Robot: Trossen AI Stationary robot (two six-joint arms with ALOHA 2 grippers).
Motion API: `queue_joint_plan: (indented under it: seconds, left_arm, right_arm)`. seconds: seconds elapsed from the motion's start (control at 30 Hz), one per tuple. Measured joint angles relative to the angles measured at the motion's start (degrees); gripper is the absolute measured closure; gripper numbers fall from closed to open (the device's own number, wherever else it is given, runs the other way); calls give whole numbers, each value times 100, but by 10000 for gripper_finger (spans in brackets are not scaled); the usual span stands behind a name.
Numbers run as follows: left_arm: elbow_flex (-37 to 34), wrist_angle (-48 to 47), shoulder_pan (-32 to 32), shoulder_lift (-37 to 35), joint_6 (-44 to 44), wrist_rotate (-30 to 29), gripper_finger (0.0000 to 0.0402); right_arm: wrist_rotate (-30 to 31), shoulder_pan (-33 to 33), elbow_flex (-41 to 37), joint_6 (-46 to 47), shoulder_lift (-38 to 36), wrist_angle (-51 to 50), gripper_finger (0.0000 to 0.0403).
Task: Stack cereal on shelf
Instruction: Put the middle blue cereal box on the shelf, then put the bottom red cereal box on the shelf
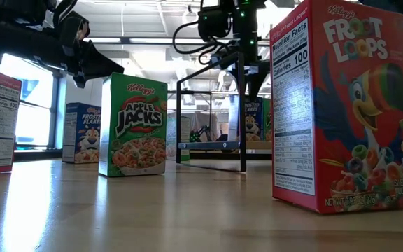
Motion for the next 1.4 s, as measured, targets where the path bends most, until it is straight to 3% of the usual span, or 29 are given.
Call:
queue_joint_plan:
  seconds: [0.3, 0.9, 0.97, 1.07, 1.2, 1.4]
  left_arm:
    - [0, 2, -1, -1, -87, 0, 401]
    - [0, 2, 1, 0, -96, 0, 401]
    - [0, 0, -1, -2, -94, 0, 401]
    - [0, 2, 1, -1, -94, -1, 401]
    - [0, -2, 1, 0, -94, -20, 401]
    - [0, -31, 1, 23, -94, -24, 401]
  right_arm:
    - [8, 0, 0, 15, -1, 23, 179]
    - [-319, 10, -6, -27, -445, 425, 178]
    - [-456, 13, -6, 18, -619, 586, 178]
    - [-1135, -45, -1, 291, -799, 908, 185]
    - [-2230, -238, -1, 1018, -832, 935, 224]
    - [-2915, 18, -1, 1625, -1030, 249, 355]
